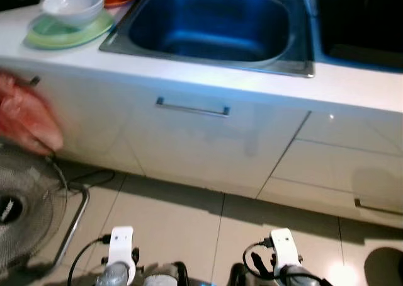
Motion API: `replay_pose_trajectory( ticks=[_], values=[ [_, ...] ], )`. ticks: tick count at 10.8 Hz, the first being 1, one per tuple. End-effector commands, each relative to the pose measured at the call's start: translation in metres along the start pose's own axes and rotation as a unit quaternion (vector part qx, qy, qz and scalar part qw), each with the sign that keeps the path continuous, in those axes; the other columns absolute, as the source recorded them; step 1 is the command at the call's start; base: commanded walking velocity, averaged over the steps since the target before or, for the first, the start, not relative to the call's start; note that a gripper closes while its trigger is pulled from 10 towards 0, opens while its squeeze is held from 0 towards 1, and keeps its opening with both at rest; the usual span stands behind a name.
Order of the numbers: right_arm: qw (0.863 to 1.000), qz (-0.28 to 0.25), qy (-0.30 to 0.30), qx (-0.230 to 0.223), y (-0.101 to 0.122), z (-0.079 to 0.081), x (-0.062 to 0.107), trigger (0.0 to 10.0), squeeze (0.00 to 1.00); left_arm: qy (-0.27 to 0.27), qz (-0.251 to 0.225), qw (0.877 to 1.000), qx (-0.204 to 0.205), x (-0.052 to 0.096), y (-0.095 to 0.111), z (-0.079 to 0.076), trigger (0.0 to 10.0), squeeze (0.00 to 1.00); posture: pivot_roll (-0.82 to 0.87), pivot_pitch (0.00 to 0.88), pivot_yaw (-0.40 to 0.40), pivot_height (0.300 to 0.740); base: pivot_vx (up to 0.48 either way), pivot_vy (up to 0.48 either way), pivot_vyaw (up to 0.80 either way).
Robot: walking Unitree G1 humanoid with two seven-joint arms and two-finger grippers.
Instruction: Kitchen organization
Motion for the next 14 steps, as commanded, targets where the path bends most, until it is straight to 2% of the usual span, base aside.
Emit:
replay_pose_trajectory(
  ticks=[1, 7, 9, 13, 14],
  values=[
    [1.000, 0.022, 0.000, -0.011, -0.0152, 0.0014, 0.0026, 10.0, 0.00, 0.003, 0.015, 1.000, -0.006, 0.0016, -0.0084, 0.0035, 10.0, 0.00, 0.08, 0.170, 0.055, 0.740, 0.000, 0.379, -0.80],
    [1.000, 0.018, -0.002, -0.012, -0.0139, 0.0021, 0.0022, 10.0, 0.00, 0.004, 0.014, 1.000, -0.006, 0.0009, -0.0058, 0.0044, 10.0, 0.00, 0.09, 0.187, 0.058, 0.740, 0.000, 0.412, 0.00],
    [1.000, 0.021, -0.001, -0.013, -0.0154, 0.0029, 0.0023, 10.0, 0.00, 0.007, 0.014, 1.000, -0.004, 0.0010, -0.0061, 0.0052, 10.0, 0.00, 0.09, 0.192, 0.059, 0.740, 0.000, 0.411, -0.80],
    [1.000, 0.019, -0.001, -0.012, -0.0148, 0.0034, 0.0022, 10.0, 0.00, 0.006, 0.013, 1.000, -0.004, 0.0010, -0.0058, 0.0055, 10.0, 0.00, 0.10, 0.196, 0.061, 0.740, 0.000, 0.386, 0.00],
    [1.000, 0.018, -0.001, -0.013, -0.0150, 0.0036, 0.0022, 10.0, 0.00, 0.006, 0.012, 1.000, -0.005, 0.0009, -0.0055, 0.0054, 10.0, 0.00, 0.10, 0.197, 0.061, 0.740, 0.000, 0.000, 0.00]
  ],
)
Point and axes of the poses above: a point about 5 cm out from each wrist's last joint towards the gripper, its own x axis pointing back from the gripper into the wrist, its own y axis along the axis of the wrist's last joint, z = x × y, the point moved 1 cm from there along -x, pointing out of the wrist towards the gripper, and after that the axes turned 8 degrees about -x, right-handed, at the moved point
